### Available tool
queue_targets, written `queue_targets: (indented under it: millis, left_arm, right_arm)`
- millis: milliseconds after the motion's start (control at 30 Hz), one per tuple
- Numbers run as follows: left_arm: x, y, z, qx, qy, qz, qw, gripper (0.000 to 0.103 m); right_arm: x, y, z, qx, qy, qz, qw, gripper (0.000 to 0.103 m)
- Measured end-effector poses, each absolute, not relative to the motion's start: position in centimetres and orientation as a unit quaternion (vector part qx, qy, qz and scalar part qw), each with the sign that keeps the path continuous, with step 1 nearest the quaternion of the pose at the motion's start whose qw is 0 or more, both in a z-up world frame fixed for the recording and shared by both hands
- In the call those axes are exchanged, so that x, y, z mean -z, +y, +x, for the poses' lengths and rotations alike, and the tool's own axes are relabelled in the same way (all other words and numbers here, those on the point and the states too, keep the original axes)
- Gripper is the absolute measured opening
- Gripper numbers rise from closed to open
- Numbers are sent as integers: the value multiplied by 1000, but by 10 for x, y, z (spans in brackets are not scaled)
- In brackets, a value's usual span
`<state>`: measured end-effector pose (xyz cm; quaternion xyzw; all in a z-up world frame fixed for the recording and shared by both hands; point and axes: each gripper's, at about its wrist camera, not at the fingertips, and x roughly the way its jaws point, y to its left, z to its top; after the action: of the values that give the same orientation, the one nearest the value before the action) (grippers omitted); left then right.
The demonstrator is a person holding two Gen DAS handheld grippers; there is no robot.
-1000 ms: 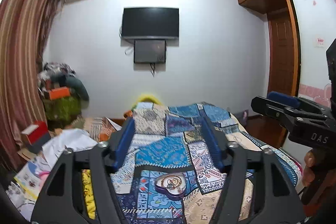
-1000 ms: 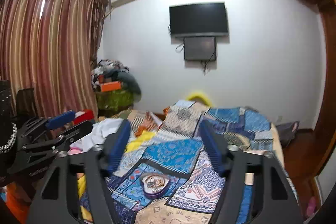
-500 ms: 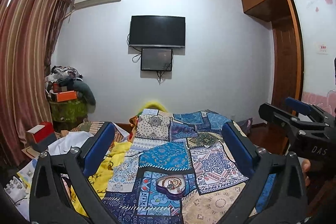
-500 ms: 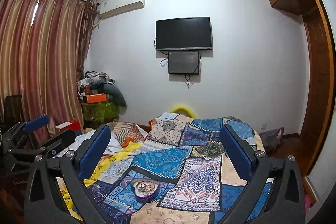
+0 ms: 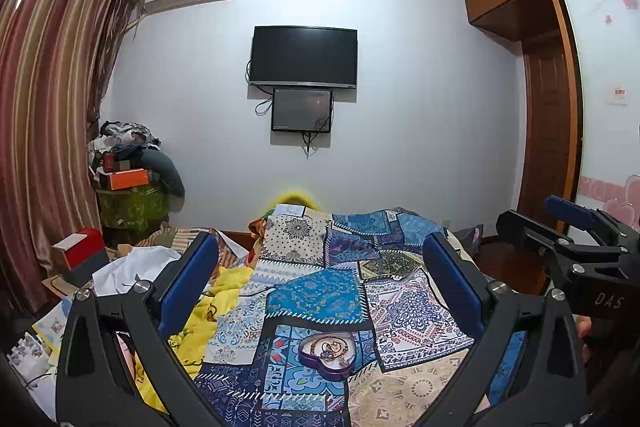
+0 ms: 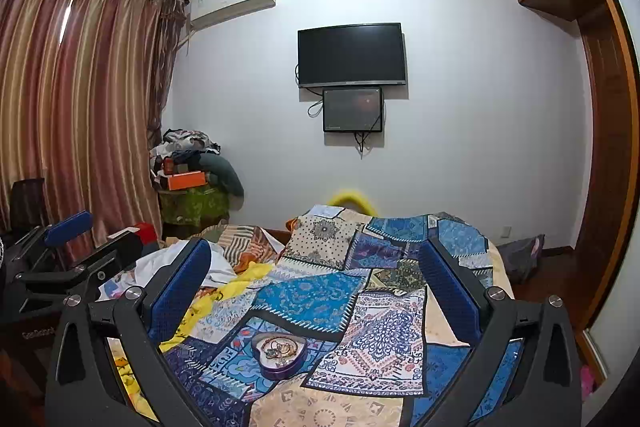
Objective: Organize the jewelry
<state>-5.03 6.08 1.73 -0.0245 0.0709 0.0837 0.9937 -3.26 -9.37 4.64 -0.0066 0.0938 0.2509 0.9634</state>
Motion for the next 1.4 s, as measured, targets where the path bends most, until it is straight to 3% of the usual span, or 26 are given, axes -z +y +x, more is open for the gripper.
queue_targets:
  millis: [1400]
  left_arm:
    - [-13, 62, -45, -82, 83, -30, 993, 103]
  right_arm:
    - [-45, -96, -28, -255, 114, -4, 960, 103]
